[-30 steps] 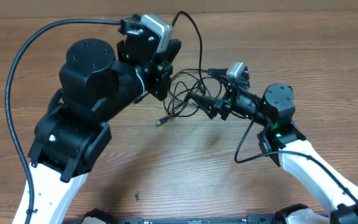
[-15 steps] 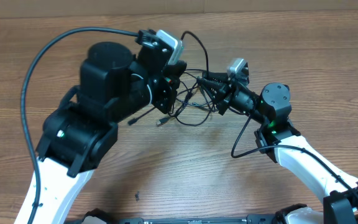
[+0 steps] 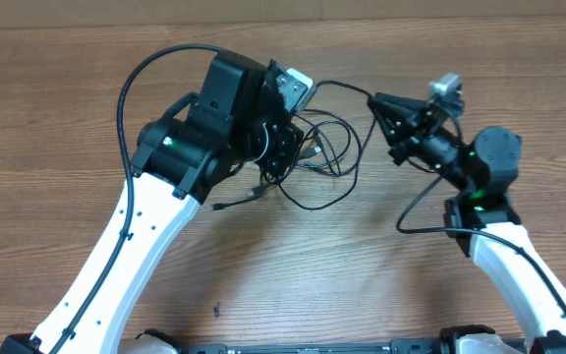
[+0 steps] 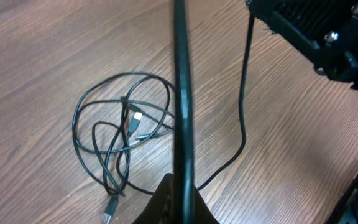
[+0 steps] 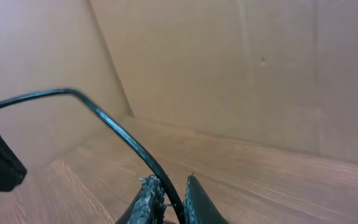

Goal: Untangle cables

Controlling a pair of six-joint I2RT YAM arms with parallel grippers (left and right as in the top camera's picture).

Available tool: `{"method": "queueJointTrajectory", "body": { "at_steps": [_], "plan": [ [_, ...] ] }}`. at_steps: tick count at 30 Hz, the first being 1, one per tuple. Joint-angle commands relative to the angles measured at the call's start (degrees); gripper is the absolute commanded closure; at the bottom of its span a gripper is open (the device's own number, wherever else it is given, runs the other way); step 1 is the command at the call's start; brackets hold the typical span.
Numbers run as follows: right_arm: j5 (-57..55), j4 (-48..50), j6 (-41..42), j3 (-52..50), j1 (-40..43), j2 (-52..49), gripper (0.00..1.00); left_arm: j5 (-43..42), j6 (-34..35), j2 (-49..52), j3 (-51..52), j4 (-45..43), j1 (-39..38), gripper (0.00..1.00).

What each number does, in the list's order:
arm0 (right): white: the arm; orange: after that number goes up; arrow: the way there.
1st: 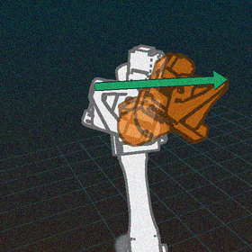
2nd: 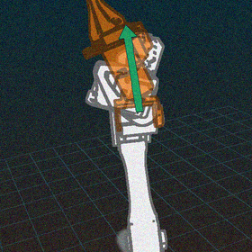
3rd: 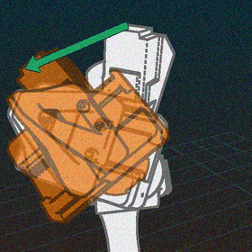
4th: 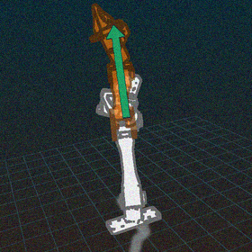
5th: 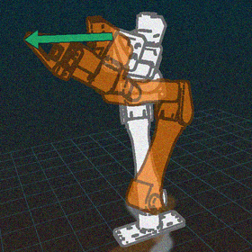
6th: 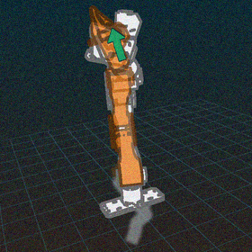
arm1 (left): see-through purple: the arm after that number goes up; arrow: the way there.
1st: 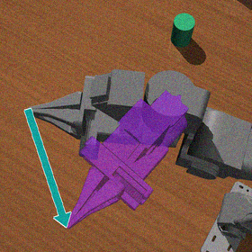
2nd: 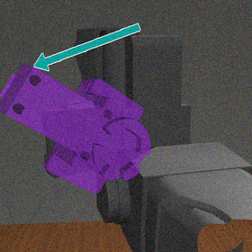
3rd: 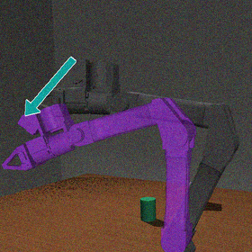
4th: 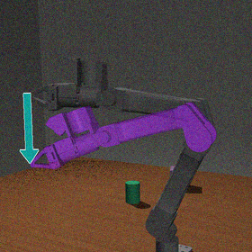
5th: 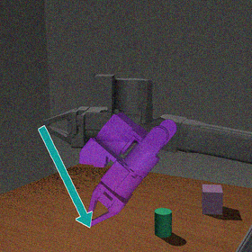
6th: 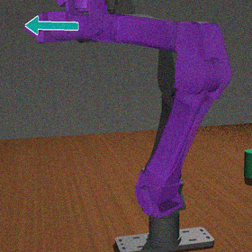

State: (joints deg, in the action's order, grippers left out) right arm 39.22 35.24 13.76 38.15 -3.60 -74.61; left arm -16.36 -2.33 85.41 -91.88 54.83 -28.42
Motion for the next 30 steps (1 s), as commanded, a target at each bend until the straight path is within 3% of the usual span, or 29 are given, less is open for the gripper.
{"method": "queueJointTrajectory", "body": {
  "at_steps": [1, 6, 15, 21, 26, 28, 30],
  "plan": [
    [2.5, -2.6, 1.3, 0.6, 4.2, 2.9, 0.89, -0.5, -3.6, -0.4, -0.9, 0.2, 0.0, 0.96],
    [8.0, -3.8, 1.9, 0.6, 10.6, 7.5, 0.89, 4.7, -3.5, -0.4, -0.7, 3.4, 0.0, 0.96],
    [16.4, -7.4, 7.7, 0.6, 18.1, 20.5, 0.89, 2.6, -3.5, 1.0, 2.4, 3.5, -0.2, 0.96],
    [16.2, -20.9, 2.7, 0.5, 18.1, 23.5, 0.87, 1.5, -3.5, 1.9, 2.5, 1.3, -0.2, 0.96],
    [16.2, -26.5, -1.9, 0.5, 17.9, 19.9, 0.51, -1.9, -3.5, 1.9, 2.5, -1.7, -0.2, 0.96],
    [16.2, -26.4, -2.4, 0.5, 17.3, 17.0, 0.22, -6.2, -3.5, 1.9, 2.5, -3.2, -0.2, 0.96],
    [16.0, -26.4, -4.0, 0.5, 16.4, 14.2, 0.10, -9.2, -3.5, 1.9, 2.5, -5.0, -0.2, 0.96]
  ]
}}
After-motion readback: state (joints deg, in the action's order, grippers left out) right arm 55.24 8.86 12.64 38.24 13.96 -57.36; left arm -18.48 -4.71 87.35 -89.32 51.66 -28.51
